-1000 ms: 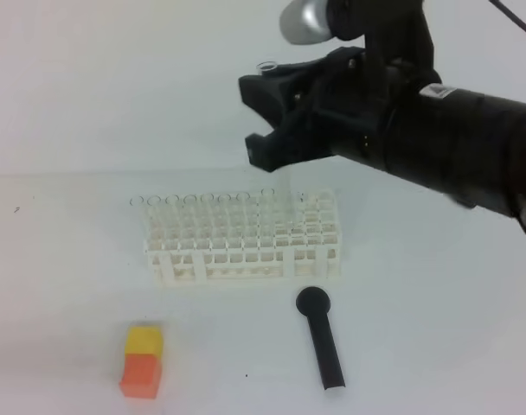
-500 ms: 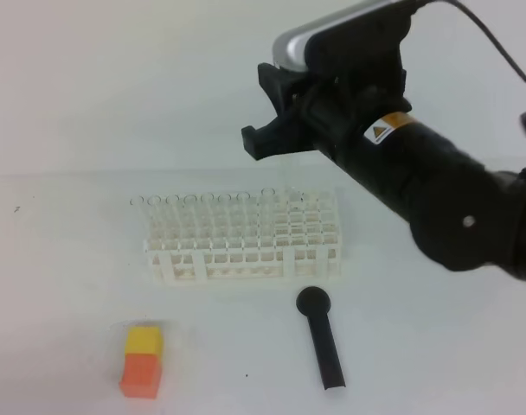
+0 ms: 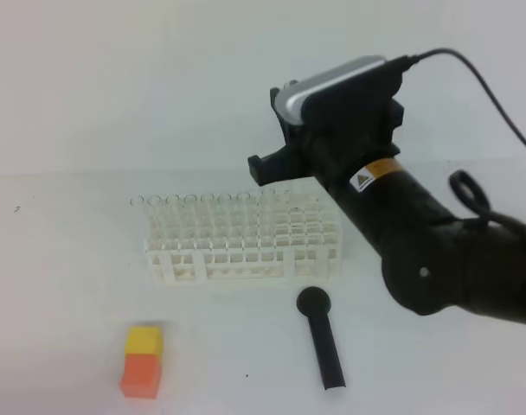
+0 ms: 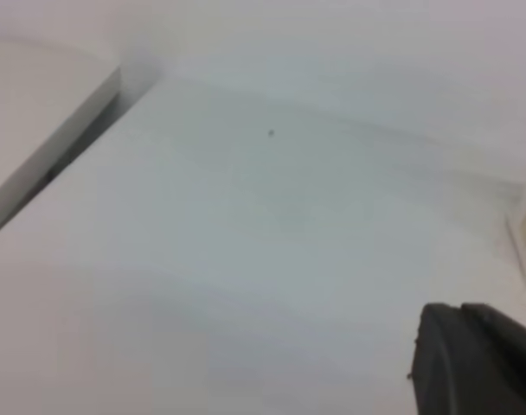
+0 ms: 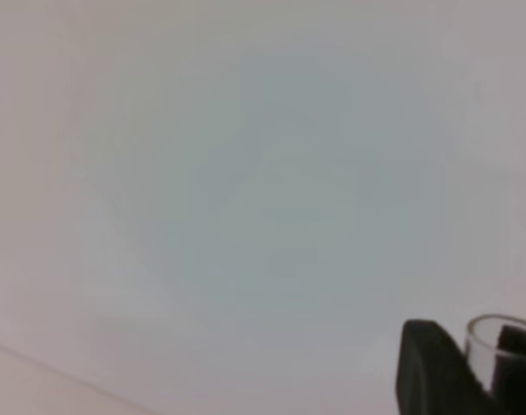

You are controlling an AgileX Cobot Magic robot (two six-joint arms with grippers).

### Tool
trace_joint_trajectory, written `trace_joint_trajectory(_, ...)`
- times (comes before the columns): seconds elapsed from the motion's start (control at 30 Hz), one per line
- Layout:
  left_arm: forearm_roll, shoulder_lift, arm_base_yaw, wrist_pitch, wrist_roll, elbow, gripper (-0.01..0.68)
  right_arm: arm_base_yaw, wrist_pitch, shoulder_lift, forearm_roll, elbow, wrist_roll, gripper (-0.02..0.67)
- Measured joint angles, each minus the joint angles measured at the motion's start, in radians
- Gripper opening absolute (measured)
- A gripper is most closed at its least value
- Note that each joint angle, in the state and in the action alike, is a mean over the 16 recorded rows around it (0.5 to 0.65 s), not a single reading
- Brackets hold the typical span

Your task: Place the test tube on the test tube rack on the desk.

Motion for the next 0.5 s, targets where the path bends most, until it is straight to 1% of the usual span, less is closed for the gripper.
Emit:
trace_joint_trajectory(0.3, -0.046, 0.009, 0.018, 0.099, 0.016, -0.013, -0.001, 0.0, -0.101, 0.107, 0.022, -0.004, 0.0, 0.123)
trace_joint_trajectory(0.5, -0.106, 0.009, 0.023, 0.103, 0.093, -0.013, -0.001, 0.006, -0.124, 0.146, 0.02, -0.021, 0.008, 0.123)
